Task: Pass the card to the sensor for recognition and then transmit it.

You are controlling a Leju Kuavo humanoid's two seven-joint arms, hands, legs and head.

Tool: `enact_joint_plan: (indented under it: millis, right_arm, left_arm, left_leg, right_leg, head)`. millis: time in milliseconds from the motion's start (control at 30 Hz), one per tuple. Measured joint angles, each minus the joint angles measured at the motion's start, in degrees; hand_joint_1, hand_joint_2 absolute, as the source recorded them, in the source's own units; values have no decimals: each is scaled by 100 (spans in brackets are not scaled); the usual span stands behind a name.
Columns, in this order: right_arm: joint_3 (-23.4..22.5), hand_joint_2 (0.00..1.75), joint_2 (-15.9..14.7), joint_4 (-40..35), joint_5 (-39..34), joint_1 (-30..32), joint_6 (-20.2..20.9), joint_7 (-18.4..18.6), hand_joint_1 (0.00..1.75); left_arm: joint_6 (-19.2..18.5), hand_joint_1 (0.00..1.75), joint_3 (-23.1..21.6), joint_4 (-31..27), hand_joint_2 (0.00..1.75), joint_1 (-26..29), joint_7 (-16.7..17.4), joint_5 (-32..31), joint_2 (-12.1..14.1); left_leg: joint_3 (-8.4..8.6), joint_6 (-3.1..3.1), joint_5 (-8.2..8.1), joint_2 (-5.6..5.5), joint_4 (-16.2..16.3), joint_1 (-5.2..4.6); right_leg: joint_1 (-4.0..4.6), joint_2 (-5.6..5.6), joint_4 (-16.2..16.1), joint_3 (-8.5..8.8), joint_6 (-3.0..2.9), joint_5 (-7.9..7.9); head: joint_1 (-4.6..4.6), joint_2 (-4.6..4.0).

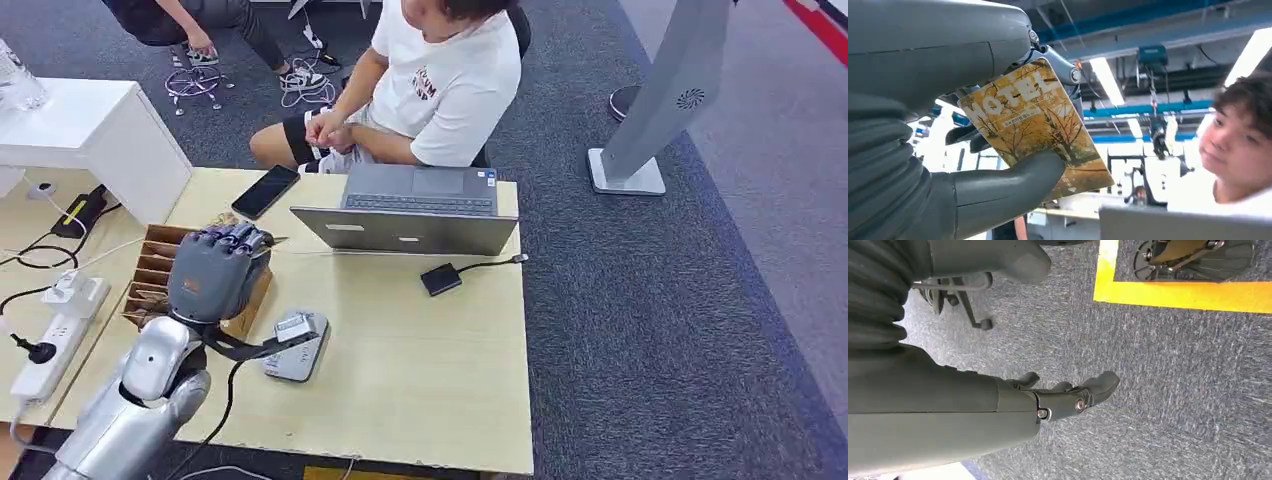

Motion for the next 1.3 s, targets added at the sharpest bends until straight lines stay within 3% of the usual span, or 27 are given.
enact_joint_plan:
  millis: [233, 367, 633, 800, 833, 1133, 1300]
  right_arm:
    - [109, 175, 0, 0, 136, -25, 85, 31, 0]
    - [116, 175, -2, 0, 134, -37, 85, 39, 0]
    - [116, 175, -28, 0, 14, -38, 50, 59, 0]
    - [98, 175, -87, 0, -98, -34, 168, 129, 0]
    - [98, 175, -96, 0, -96, -34, 168, 142, 0]
    - [98, 175, -111, 0, -98, -36, 194, 120, 0]
    - [87, 175, -111, 0, -181, -35, 184, 129, 0]
  left_arm:
    - [-133, 175, 313, 724, 175, -1144, 53, -326, -94]
    - [-162, 175, 313, 1480, 175, -1811, 142, -428, -164]
    - [-57, 175, 319, 2507, 175, -2399, 157, -310, -280]
    - [42, 175, 322, 2901, 175, -2470, 116, -280, -345]
    - [42, 0, 322, 2955, 175, -2487, 116, -280, -356]
    - [48, 0, 322, 3187, 175, -2502, 142, -341, -446]
    - [232, 0, 319, 2963, 175, -2212, 142, -630, -465]
  left_leg:
    - [-2, -2, 12, -5, 0, 1]
    - [-9, -3, 19, -8, 1, 1]
    - [-9, -3, 19, -4, 1, 1]
    - [-10, -3, 19, 0, 1, 1]
    - [-11, -3, 19, 0, 1, 1]
    - [-13, -3, 19, -1, 1, 1]
    - [-13, -3, 18, 0, 1, 0]
  right_leg:
    - [1, -6, 1, -1, -7, 16]
    - [1, -7, 2, -4, -4, 20]
    - [1, -4, 2, -7, -5, 21]
    - [1, 1, 2, -11, -5, 21]
    - [1, 1, 2, -11, -5, 21]
    - [1, 0, 2, -11, -5, 21]
    - [0, 1, 3, -10, -5, 21]
  head:
    - [-9, -2]
    - [0, 0]
    - [-2, 0]
    - [-2, 0]
    - [-4, 0]
    - [0, 0]
    - [-2, 0]
